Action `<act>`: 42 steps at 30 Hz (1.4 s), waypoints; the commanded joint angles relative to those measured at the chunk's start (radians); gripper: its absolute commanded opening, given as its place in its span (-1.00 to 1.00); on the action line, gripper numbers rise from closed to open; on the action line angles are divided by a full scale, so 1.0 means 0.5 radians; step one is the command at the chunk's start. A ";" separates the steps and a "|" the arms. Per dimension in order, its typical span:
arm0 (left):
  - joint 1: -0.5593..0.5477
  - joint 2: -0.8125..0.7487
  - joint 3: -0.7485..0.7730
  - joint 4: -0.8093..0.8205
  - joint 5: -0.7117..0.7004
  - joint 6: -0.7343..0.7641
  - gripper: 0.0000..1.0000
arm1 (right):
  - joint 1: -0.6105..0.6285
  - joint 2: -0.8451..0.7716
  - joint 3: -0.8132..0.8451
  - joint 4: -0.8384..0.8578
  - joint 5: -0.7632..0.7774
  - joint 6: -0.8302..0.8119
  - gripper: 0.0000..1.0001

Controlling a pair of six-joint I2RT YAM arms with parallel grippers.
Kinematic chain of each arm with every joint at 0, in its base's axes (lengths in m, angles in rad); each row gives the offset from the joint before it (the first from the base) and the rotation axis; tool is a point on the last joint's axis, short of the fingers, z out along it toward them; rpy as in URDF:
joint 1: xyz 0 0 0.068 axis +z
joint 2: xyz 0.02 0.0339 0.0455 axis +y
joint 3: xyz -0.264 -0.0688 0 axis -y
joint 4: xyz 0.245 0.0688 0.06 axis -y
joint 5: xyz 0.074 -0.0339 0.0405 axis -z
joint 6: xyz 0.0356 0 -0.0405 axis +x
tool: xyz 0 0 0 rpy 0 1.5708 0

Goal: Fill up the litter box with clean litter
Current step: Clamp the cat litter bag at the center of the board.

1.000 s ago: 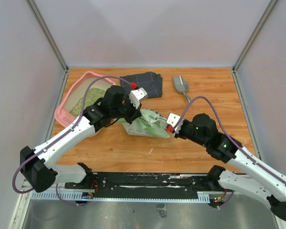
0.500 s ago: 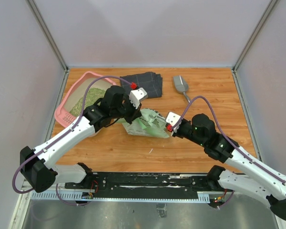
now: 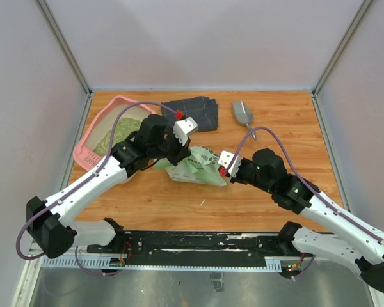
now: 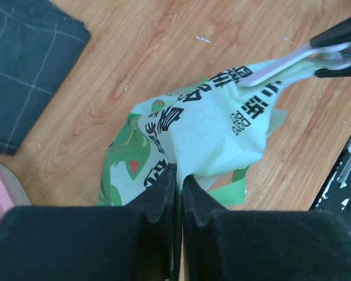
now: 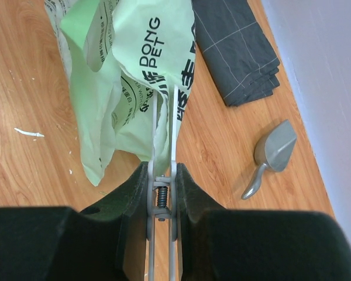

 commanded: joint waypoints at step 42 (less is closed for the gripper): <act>-0.432 -0.095 -0.090 0.105 0.052 0.445 -1.00 | 0.029 -0.429 -0.600 0.301 -0.084 -0.076 -0.99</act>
